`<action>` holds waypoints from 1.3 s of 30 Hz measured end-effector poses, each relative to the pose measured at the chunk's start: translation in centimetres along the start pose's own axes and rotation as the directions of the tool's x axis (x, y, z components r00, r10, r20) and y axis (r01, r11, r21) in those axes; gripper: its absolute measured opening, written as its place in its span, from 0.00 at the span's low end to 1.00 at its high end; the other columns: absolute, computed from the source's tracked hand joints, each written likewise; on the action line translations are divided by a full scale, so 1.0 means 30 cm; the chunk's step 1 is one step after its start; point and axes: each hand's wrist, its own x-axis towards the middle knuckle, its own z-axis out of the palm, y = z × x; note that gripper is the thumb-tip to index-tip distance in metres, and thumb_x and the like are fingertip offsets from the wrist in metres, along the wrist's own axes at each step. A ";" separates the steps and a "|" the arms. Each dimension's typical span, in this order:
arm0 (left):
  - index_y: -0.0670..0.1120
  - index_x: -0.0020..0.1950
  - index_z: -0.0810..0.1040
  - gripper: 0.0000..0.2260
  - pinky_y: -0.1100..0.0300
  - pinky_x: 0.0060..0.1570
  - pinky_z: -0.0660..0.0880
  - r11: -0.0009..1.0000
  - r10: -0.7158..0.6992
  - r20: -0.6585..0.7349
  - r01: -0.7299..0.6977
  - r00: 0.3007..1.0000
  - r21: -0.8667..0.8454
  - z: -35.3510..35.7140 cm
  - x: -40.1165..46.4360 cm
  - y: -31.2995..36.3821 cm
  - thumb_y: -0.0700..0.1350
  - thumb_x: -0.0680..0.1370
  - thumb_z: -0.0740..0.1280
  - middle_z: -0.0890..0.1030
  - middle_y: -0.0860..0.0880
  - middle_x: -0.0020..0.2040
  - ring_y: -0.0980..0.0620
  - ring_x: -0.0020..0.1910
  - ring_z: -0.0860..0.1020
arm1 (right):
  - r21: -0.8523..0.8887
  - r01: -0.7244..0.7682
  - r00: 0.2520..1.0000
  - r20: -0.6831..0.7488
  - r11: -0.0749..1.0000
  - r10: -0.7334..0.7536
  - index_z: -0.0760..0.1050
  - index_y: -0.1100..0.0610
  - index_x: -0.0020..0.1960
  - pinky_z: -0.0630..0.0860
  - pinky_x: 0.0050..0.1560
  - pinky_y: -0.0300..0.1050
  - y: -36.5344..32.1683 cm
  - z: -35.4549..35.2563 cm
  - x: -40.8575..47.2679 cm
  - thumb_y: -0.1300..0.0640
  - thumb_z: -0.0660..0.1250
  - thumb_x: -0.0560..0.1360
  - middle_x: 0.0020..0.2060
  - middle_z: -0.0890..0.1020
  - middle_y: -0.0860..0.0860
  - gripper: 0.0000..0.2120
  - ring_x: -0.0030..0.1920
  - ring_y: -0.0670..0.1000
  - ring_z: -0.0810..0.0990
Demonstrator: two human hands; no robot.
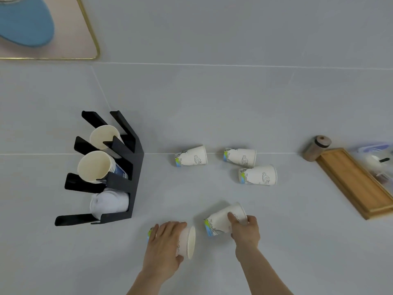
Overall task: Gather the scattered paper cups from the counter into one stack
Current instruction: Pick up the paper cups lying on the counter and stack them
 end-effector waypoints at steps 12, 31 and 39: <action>0.66 0.59 0.63 0.36 0.67 0.42 0.71 0.533 -0.442 -0.057 0.212 0.895 -0.819 -0.033 0.044 0.082 0.47 0.63 0.82 0.80 0.61 0.56 0.66 0.52 0.78 | 0.253 0.705 0.679 0.030 0.663 -0.734 0.73 0.52 0.55 0.82 0.45 0.38 -0.285 -0.043 -0.228 0.62 0.79 0.70 0.65 0.78 0.52 0.19 0.60 0.55 0.81; 0.73 0.71 0.57 0.49 0.57 0.62 0.77 0.702 -0.304 -0.126 0.132 0.944 -0.700 -0.097 0.099 0.067 0.60 0.56 0.79 0.69 0.70 0.69 0.60 0.63 0.75 | -0.331 0.876 0.481 0.568 0.350 -0.668 0.57 0.43 0.80 0.81 0.52 0.38 -0.031 0.126 -0.184 0.24 0.47 0.73 0.65 0.80 0.40 0.41 0.61 0.44 0.81; 0.62 0.73 0.63 0.48 0.59 0.48 0.72 0.745 -0.314 -0.172 0.131 0.934 -0.654 -0.063 0.167 0.065 0.51 0.58 0.83 0.71 0.66 0.64 0.50 0.60 0.77 | -0.170 0.437 0.879 -0.129 0.883 -0.459 0.77 0.50 0.61 0.79 0.53 0.52 -0.206 -0.054 0.109 0.54 0.71 0.77 0.60 0.79 0.54 0.13 0.51 0.52 0.85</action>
